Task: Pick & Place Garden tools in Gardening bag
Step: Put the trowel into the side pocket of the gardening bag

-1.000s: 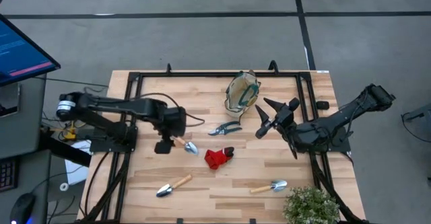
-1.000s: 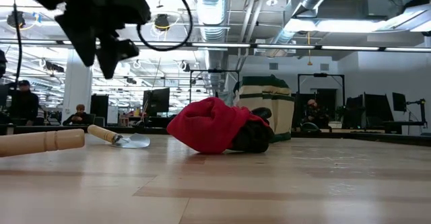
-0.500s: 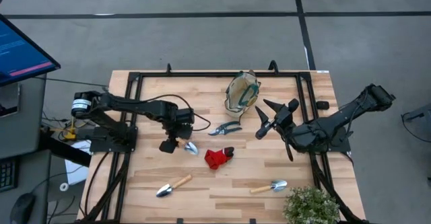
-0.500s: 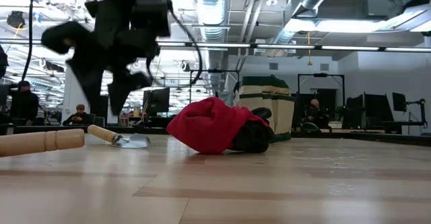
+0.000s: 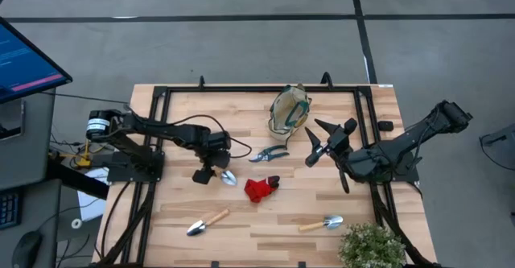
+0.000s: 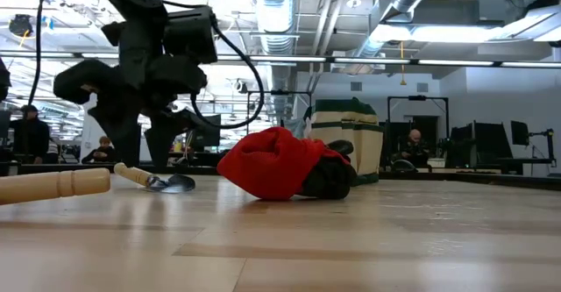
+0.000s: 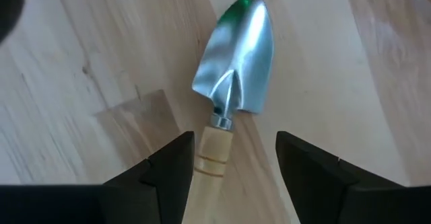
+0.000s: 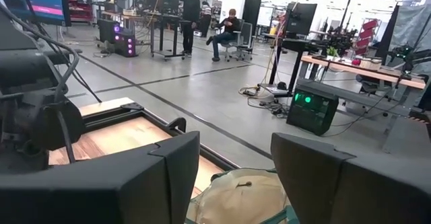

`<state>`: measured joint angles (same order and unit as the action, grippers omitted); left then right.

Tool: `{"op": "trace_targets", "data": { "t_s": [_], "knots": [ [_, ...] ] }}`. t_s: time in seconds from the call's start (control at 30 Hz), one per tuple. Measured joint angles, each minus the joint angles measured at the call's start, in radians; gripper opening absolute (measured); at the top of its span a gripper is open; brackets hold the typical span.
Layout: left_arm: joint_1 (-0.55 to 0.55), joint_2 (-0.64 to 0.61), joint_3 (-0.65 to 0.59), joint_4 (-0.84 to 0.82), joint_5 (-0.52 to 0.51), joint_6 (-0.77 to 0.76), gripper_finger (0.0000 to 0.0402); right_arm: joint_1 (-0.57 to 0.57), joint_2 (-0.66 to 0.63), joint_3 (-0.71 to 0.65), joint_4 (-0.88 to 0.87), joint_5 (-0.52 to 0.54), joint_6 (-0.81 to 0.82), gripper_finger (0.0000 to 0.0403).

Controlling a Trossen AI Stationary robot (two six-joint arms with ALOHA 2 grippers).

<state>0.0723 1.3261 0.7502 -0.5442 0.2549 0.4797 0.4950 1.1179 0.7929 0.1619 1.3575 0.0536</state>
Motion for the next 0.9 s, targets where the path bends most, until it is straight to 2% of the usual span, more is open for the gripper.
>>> {"op": "trace_targets", "data": {
  "t_s": [0.2,0.43,0.8,0.9],
  "knots": [
    [0.0,0.099,0.006,0.046,0.002,0.008,0.0209,0.0,0.0,0.0,-0.001,-0.004,0.0,0.0177],
    [0.0,0.125,0.025,0.039,-0.015,0.003,0.0203,0.0,0.0,0.0,-0.005,-0.023,0.0,0.0172],
    [-0.016,0.19,0.027,0.04,-0.041,-0.023,0.0073,0.0,0.0,0.0,-0.015,-0.022,0.0,0.0168],
    [-0.011,0.181,0.024,0.04,-0.033,-0.025,0.0062,0.0,0.0,0.0,-0.019,-0.022,0.0,0.0166]
  ]
}}
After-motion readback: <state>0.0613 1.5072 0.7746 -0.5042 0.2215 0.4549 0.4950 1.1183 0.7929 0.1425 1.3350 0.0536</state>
